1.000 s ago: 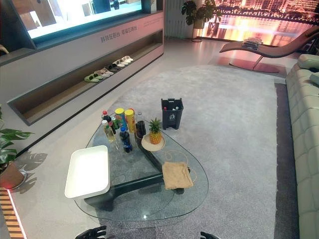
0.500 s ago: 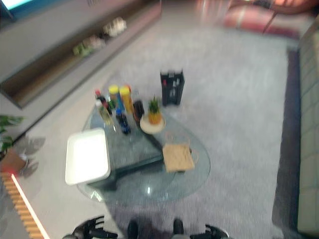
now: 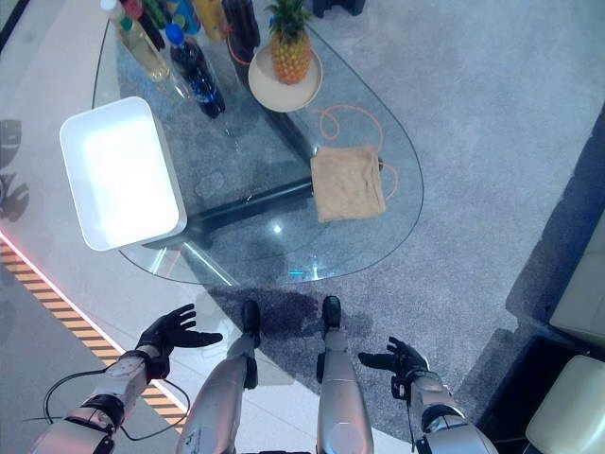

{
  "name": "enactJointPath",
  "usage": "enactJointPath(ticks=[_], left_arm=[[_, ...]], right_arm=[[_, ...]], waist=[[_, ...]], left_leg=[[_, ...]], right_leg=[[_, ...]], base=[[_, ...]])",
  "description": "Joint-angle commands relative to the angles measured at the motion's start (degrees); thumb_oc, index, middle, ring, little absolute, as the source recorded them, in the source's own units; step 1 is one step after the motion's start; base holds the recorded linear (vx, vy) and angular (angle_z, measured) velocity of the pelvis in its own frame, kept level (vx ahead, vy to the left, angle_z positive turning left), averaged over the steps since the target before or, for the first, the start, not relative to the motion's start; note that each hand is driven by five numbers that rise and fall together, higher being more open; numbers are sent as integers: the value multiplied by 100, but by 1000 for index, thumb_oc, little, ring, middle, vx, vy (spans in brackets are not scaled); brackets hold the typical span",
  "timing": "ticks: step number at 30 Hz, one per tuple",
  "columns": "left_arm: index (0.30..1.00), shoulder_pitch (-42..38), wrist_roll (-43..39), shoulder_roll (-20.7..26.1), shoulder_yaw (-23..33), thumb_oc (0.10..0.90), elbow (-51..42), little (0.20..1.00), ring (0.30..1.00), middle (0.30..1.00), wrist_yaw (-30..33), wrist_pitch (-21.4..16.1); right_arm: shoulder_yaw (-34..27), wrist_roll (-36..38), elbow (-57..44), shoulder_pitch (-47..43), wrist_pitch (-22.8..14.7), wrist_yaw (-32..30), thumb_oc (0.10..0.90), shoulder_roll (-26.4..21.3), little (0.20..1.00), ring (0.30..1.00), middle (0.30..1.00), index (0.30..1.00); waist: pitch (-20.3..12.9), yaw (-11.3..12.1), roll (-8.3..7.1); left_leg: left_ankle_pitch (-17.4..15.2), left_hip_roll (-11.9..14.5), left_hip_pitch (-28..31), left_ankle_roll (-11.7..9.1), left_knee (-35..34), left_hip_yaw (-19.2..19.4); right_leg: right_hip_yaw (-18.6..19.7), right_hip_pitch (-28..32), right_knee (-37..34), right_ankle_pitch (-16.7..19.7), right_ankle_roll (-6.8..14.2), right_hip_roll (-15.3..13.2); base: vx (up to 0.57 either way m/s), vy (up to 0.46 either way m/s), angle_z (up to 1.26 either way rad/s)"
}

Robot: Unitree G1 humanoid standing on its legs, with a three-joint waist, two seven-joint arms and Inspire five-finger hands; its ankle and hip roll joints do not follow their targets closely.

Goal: Wipe the table with a cloth and put it in the basket.

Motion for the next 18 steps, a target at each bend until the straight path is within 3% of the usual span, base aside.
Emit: enactJointPath(ticks=[1,5,8,18], left_arm=[[900,139,-25,222,118,800,11,900,900,900,94,-130],[900,72,-74,237,81,800,-63,900,900,900,106,-70],[900,76,-108,314,91,800,-144,900,900,900,131,-18],[900,104,-479,512,135,800,-357,900,900,900,163,-37]], right_arm=[[-23,335,-103,166,-167,-172,800,-345,900,900,900,900],[-84,461,-214,-3,-351,-311,800,-407,900,900,900,900],[-203,662,-443,-127,-714,-488,800,-499,900,900,900,900],[-391,672,-1750,-439,-1483,-1177,800,-1021,900,900,900,900]], waist=[[-201,18,-52],[-204,39,-48],[-183,60,-69],[-91,110,-158]], left_leg=[[-315,-467,-709,260,899,-129],[-459,-425,-970,272,1283,-110],[-605,-359,-1140,291,1574,-106],[-601,-260,-1413,323,1654,-148]], right_leg=[[-345,-614,918,-325,-197,186],[-389,-871,1282,-442,-226,180],[-391,-1047,1580,-547,-249,173],[-437,-1354,1832,-588,-271,169]], base=[[-44,-26,11],[-46,-23,6],[-35,-40,4],[-46,-54,4]])
